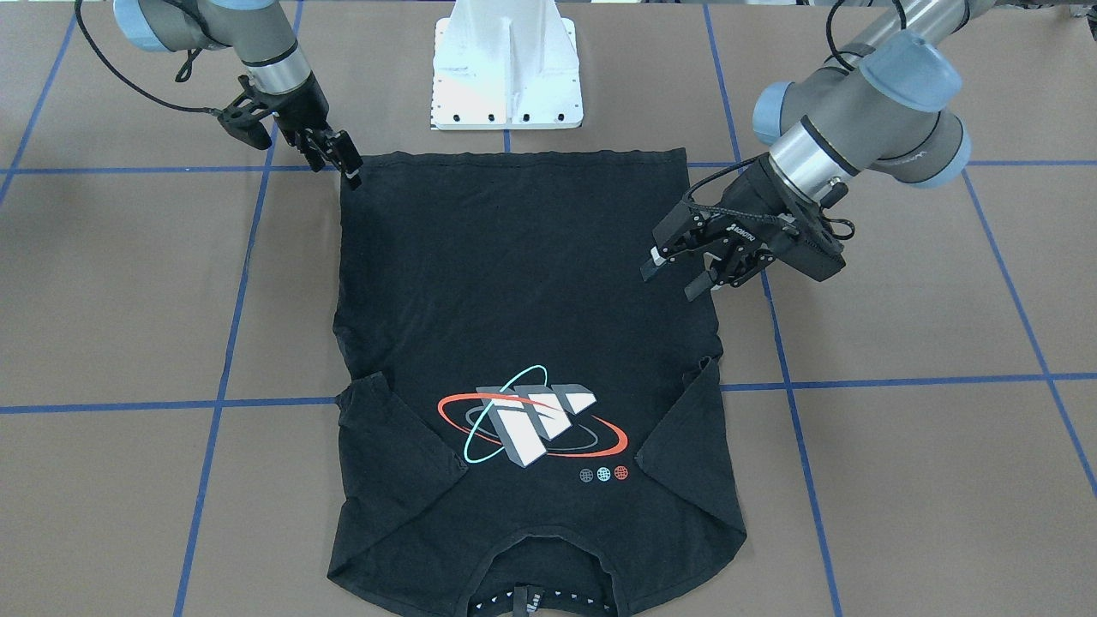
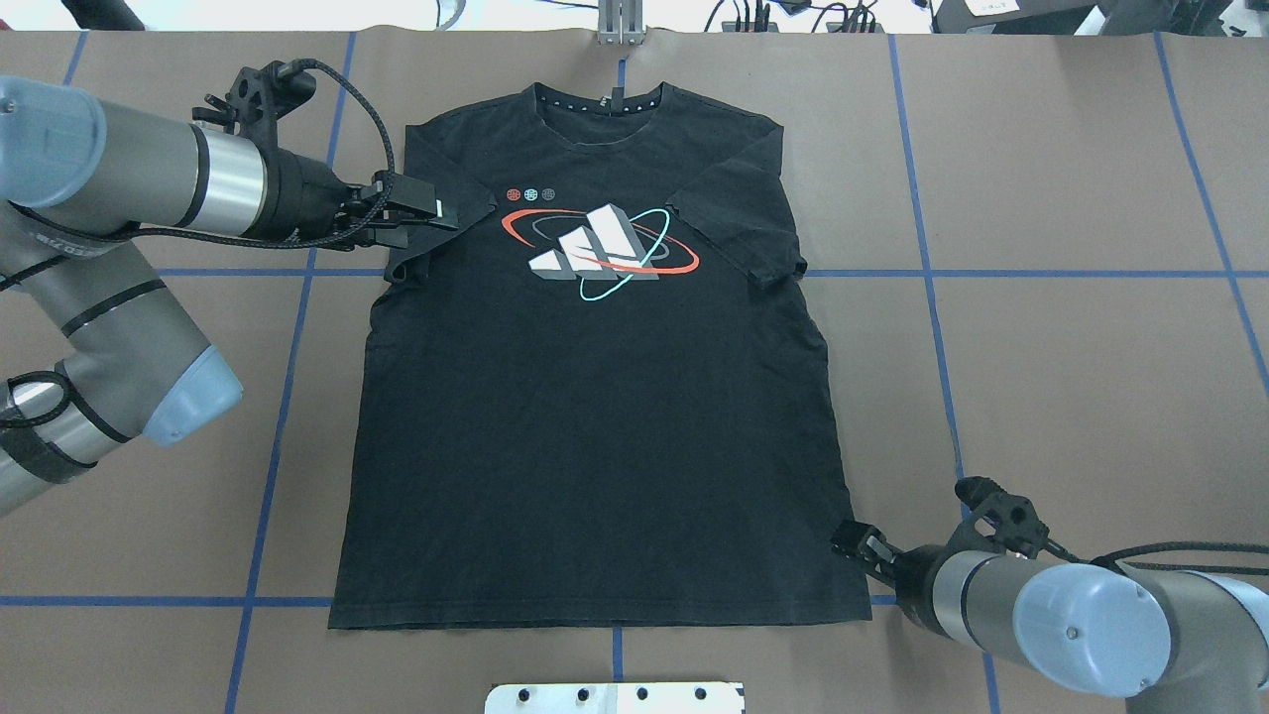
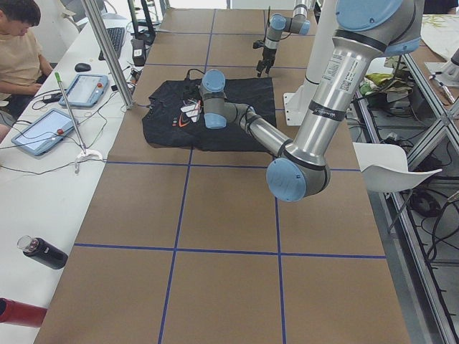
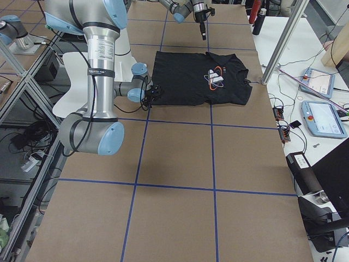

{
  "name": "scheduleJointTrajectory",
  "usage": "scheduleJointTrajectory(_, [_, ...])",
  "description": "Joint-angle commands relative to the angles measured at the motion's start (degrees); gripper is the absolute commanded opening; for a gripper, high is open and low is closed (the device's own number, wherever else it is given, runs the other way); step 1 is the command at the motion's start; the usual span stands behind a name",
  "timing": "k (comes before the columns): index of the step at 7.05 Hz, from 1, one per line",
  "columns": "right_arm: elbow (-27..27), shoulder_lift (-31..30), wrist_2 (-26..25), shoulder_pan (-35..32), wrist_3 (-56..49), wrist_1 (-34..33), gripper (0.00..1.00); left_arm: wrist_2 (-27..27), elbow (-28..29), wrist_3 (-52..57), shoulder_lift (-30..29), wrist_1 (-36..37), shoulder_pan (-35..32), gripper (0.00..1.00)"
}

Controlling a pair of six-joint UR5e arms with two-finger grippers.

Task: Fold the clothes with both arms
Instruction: 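Move the left gripper down to the other hem corner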

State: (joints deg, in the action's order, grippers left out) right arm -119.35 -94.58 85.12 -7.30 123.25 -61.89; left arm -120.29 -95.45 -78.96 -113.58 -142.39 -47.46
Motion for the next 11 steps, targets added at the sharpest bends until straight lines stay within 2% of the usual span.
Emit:
scheduleJointTrajectory(1, [-2.1,-1.0,-1.3,3.8,1.3,-0.5,0.87,0.7,0.0,0.0,0.1,0.0,-0.1,0.80])
scheduleJointTrajectory(2, [-2.0,-1.6,-1.5,4.3,1.3,-0.5,0.77,1.2,0.0,0.0,0.3,0.0,-0.1,0.80])
scheduleJointTrajectory(6, [-1.9,-1.4,-3.4,5.5,1.3,-2.5,0.68,2.0,-0.3,0.0,1.3,-0.1,-0.1,0.80])
scheduleJointTrajectory(11, [-1.8,-1.3,-3.4,5.6,1.2,-2.5,0.66,2.0,-0.4,0.0,1.9,-0.1,-0.1,0.80])
